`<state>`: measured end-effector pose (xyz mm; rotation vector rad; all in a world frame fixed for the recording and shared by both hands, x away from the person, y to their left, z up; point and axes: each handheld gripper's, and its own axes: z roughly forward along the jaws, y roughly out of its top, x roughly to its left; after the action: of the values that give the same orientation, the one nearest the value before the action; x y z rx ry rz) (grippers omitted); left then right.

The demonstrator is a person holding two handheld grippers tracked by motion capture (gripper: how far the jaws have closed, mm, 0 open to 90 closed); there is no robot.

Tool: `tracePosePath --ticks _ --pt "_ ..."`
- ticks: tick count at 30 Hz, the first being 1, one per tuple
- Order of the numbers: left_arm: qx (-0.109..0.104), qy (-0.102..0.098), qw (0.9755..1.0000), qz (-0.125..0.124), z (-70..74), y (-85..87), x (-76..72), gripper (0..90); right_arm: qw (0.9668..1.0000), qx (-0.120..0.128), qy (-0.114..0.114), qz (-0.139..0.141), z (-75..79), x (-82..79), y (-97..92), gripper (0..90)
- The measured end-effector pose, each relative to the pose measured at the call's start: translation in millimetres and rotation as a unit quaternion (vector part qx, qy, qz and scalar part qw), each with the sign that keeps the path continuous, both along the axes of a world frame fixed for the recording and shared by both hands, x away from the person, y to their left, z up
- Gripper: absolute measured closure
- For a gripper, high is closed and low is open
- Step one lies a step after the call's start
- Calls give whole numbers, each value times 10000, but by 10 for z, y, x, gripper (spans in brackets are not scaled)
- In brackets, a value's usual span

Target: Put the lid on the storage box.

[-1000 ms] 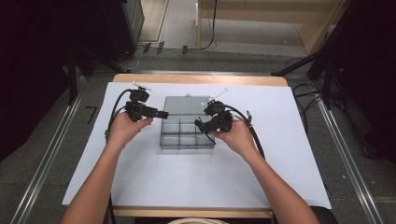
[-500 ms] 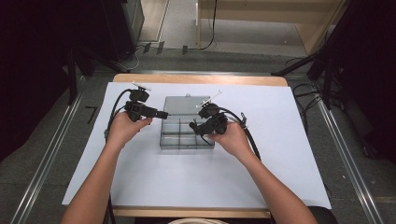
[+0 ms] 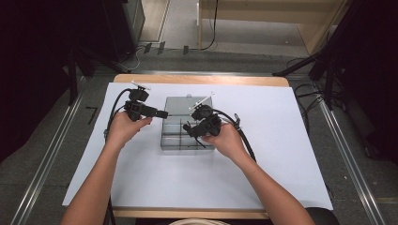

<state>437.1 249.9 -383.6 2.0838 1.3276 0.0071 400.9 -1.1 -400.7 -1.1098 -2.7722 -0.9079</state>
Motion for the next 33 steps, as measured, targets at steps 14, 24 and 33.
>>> tracePosePath --ticks 14,24,33 --pt "-54 -61 10000 27 3 10 1 347 9999 65 33 85 -10 -10 136 765" --pt "-9 -27 10000 -28 -8 12 3 347 9998 131 47 172 -32 -24 255 766" --pt "45 -12 10000 -59 -18 8 6 347 9996 145 46 233 -49 -37 330 765"
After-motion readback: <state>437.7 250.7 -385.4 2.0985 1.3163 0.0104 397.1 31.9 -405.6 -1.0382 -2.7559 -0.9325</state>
